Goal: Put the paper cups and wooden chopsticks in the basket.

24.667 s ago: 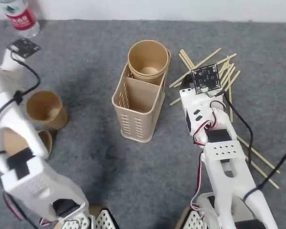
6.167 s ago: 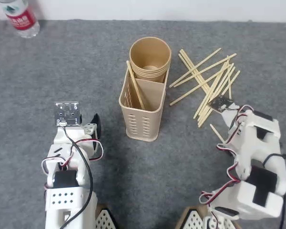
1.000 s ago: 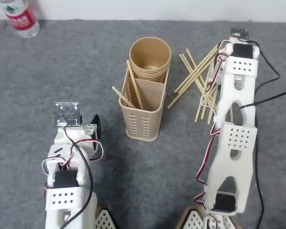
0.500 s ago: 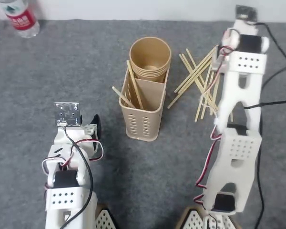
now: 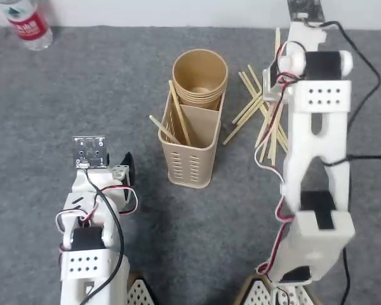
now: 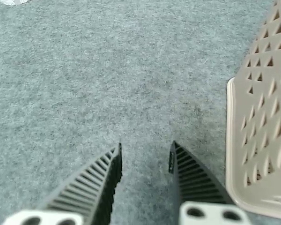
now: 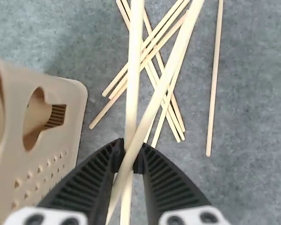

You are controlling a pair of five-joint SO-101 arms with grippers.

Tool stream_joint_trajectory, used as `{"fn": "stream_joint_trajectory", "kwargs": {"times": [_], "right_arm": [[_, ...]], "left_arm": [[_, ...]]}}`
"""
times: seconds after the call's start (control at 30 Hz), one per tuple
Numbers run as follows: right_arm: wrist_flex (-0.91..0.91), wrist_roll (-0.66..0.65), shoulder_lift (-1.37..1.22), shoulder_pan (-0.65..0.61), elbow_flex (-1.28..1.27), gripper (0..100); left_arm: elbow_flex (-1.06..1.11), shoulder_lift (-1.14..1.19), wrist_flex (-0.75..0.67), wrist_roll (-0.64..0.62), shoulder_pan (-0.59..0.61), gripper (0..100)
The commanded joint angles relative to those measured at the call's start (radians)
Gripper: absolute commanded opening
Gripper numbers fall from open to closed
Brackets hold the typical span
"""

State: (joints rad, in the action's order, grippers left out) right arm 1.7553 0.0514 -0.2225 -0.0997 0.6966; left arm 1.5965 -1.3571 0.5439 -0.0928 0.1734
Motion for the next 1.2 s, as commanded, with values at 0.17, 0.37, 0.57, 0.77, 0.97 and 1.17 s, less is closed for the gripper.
{"fn": "stream_joint_trajectory", "kwargs": {"times": [0.17, 0.37, 0.57, 0.77, 0.97, 1.17], "right_arm": [[-0.056, -0.015, 0.351, -0.030, -0.270, 0.7], [-0.366, -0.095, 0.535, -0.027, -0.660, 0.7], [-0.705, -0.166, 0.616, -0.007, -1.011, 0.7], [-0.941, -0.226, 0.618, 0.054, -1.178, 0.7], [-1.070, -0.252, 0.651, 0.074, -1.258, 0.7], [-1.076, -0.249, 0.802, 0.030, -1.258, 0.7]], "left_arm": [[-0.007, -0.012, -0.020, 0.009, 0.000, 17], [-0.007, -0.012, -0.017, 0.009, 0.000, 17], [-0.007, -0.012, -0.008, 0.009, 0.000, 17], [-0.007, -0.012, -0.008, 0.009, -0.003, 17], [-0.007, -0.012, -0.008, 0.011, -0.003, 17], [-0.007, -0.012, -0.009, 0.011, -0.003, 17]]}}
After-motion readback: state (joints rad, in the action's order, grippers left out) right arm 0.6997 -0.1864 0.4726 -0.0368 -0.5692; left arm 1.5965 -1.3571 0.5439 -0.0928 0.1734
